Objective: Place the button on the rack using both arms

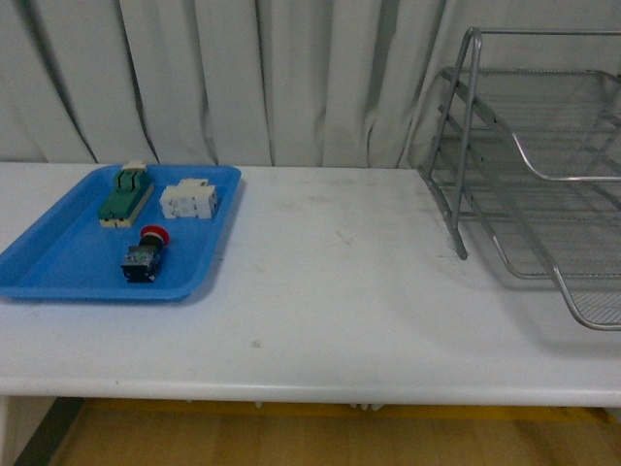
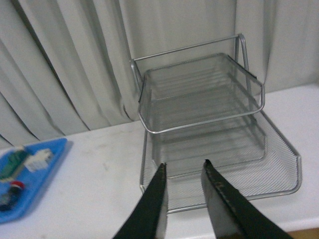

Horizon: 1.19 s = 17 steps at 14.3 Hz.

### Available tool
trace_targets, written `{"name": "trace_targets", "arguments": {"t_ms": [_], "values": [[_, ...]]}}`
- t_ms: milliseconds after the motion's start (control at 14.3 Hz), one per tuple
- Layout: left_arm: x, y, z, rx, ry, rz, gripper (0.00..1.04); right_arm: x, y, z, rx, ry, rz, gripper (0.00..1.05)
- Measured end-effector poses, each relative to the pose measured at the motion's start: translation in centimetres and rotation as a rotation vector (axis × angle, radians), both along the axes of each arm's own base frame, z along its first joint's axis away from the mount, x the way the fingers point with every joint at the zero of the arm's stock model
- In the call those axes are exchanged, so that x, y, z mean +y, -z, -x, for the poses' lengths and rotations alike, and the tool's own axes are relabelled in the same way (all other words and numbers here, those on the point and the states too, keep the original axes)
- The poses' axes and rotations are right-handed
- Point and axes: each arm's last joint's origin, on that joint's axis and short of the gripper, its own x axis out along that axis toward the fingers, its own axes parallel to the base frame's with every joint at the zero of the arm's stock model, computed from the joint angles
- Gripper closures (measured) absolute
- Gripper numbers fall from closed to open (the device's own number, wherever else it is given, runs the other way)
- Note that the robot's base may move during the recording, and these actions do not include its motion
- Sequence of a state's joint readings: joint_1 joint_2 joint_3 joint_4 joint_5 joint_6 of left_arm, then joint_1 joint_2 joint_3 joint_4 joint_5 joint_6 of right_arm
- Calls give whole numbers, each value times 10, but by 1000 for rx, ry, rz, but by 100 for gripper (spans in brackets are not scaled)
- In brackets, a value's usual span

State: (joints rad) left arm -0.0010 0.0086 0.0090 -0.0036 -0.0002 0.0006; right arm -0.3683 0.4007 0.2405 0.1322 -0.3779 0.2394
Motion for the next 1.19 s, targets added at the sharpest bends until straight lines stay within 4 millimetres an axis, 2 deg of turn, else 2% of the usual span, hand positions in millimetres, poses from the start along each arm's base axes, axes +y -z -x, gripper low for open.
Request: {"name": "trace_targets", "arguments": {"t_ms": [70,419,558,767,1186], "values": [[0,0,0,0,0,0,7,29,31,-3,-65,3,204,103],[0,0,0,0,0,0,7,36,54,-5,11,-25,226,103],[0,0,0,0,0,0,7,35,57,-4,18,-12,229,103],[0,0,0,0,1,0,7,34,54,-2,-41,8,236,103],[0,0,0,0,0,0,7,34,54,7,-40,9,243,103]]}}
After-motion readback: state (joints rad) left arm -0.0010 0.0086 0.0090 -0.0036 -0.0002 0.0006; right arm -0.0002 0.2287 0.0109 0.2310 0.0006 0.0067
